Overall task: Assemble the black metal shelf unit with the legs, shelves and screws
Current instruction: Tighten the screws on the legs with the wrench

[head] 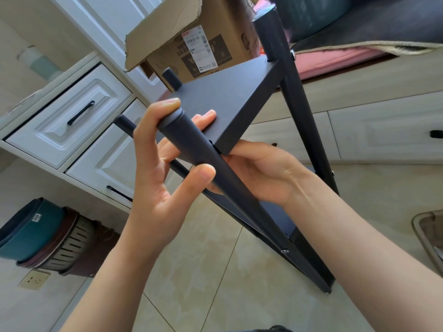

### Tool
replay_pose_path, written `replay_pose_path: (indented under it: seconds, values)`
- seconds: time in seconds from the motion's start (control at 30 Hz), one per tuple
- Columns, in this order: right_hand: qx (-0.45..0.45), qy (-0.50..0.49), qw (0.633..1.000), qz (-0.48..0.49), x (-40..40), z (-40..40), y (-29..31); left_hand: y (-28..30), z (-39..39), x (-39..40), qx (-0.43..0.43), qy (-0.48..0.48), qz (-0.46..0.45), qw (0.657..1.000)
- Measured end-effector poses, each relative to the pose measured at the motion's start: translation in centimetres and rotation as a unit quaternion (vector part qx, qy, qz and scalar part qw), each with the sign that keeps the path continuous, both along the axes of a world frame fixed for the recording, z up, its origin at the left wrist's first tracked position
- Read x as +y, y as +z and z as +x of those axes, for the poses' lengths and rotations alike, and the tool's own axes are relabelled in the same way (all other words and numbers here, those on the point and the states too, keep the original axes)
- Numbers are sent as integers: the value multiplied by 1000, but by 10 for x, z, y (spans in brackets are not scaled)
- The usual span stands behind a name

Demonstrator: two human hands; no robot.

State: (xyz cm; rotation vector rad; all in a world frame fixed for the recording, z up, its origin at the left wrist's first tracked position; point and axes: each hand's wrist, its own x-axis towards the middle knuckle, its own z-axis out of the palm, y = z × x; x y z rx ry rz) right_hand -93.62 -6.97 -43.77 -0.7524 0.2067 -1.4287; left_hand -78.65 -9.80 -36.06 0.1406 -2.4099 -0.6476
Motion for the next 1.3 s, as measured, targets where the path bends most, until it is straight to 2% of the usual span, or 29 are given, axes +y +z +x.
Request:
replay_pose_path:
  seconds: [0.5,0.87,1.07,1.3]
  values:
    - [78,-45,993,81,18,-11,15,0,-4,2,7,-9,1,1000]
    - [111,-49,989,79,42,-23,22,-1,2,10,-6,48,48,998]
    - [217,-52,972,73,71,-39,35,0,1,15,-8,59,33,998]
    - [288,-78,944,139,102,-56,57,1,-19,30,-10,49,19,999]
